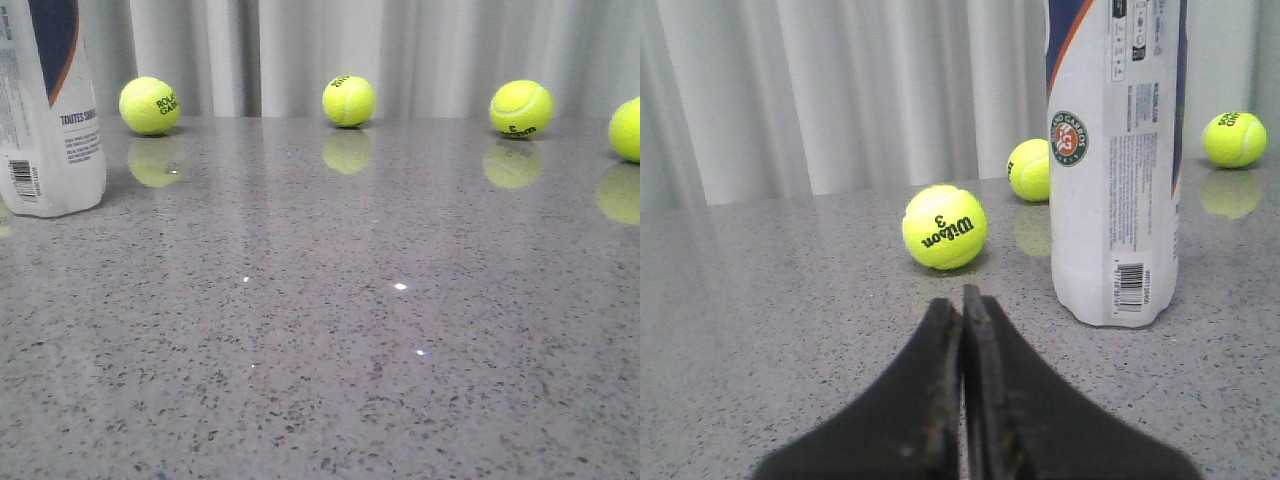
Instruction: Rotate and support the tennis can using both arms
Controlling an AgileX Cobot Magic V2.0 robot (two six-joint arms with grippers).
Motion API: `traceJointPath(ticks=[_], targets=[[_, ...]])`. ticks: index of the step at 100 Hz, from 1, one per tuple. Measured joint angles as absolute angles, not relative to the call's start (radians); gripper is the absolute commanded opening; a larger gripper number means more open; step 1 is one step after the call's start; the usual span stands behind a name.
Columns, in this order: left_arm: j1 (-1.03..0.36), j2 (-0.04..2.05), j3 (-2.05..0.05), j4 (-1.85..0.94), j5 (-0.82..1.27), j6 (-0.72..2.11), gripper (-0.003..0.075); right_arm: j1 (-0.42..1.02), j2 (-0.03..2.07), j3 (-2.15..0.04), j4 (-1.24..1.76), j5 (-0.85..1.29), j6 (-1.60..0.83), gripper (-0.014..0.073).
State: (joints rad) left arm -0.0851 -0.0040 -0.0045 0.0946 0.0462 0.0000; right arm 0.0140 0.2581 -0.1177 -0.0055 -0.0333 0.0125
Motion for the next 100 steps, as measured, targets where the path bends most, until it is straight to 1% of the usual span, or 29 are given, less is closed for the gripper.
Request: traceJointPath(ticks=[19, 36, 100], targets=[[-0.085, -0.004, -0.005, 0.095, 0.046, 0.0, -0.0021, 0.014, 0.114, 0.007, -0.012, -0.087, 0.036, -0.0066], [-0.085, -0.004, -0.005, 0.095, 0.046, 0.0, -0.0021, 0.014, 0.001, 0.027, -0.012, -0.074, 0.038, -0.0066], [-0.085, -0.004, -0.005, 0.095, 0.045, 0.0, -0.0021, 0.014, -0.011, 0.027, -0.013, -0.053, 0.04, -0.0066]])
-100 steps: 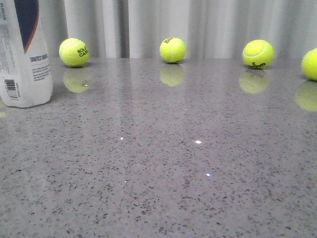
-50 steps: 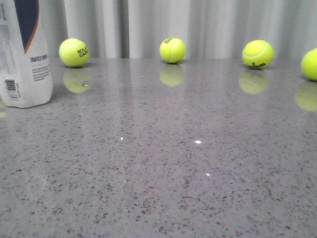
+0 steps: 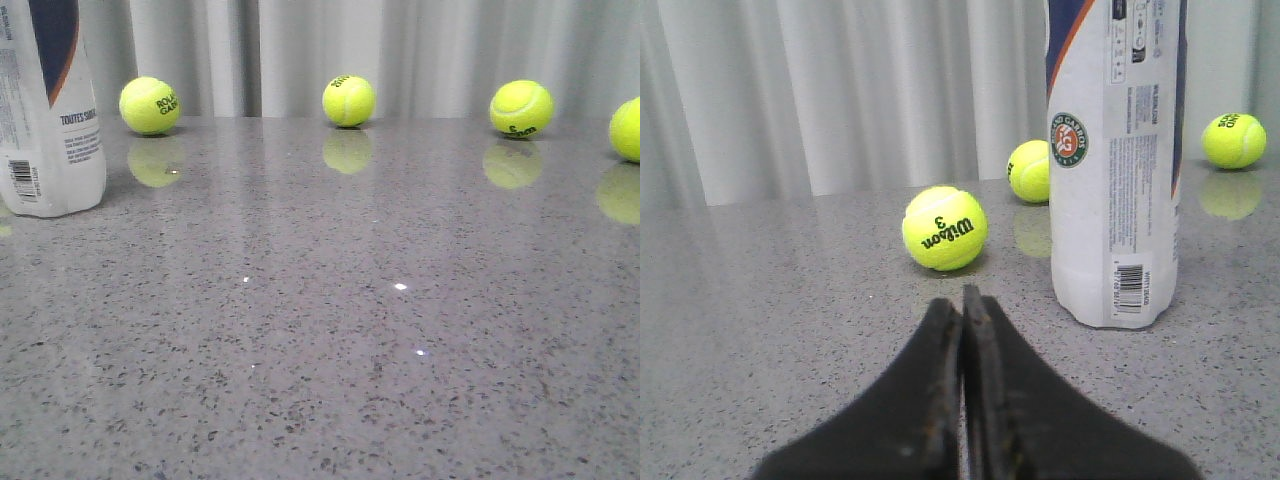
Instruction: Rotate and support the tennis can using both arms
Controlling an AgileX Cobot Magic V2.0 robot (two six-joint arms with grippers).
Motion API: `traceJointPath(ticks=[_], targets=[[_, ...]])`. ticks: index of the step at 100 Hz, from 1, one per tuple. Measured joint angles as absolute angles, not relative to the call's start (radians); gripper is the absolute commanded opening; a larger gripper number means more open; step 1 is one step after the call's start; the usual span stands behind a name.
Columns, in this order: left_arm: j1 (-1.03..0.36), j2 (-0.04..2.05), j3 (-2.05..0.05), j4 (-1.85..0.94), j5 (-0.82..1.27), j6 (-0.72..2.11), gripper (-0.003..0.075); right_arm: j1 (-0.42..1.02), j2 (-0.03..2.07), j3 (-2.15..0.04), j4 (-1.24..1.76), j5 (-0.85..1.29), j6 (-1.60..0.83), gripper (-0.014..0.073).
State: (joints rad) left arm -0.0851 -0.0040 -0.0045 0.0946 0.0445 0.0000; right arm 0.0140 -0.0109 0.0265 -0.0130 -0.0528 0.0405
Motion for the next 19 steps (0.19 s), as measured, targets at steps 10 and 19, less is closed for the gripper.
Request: traceJointPath(ticks=[10, 19], targets=[[-0.085, -0.004, -0.005, 0.095, 0.045, 0.0, -0.0021, 0.014, -0.011, 0.027, -0.013, -0.053, 0.04, -0.0066], [-0.085, -0.004, -0.005, 0.095, 0.045, 0.0, -0.0021, 0.014, -0.011, 0.027, -0.013, -0.053, 0.04, -0.0066]])
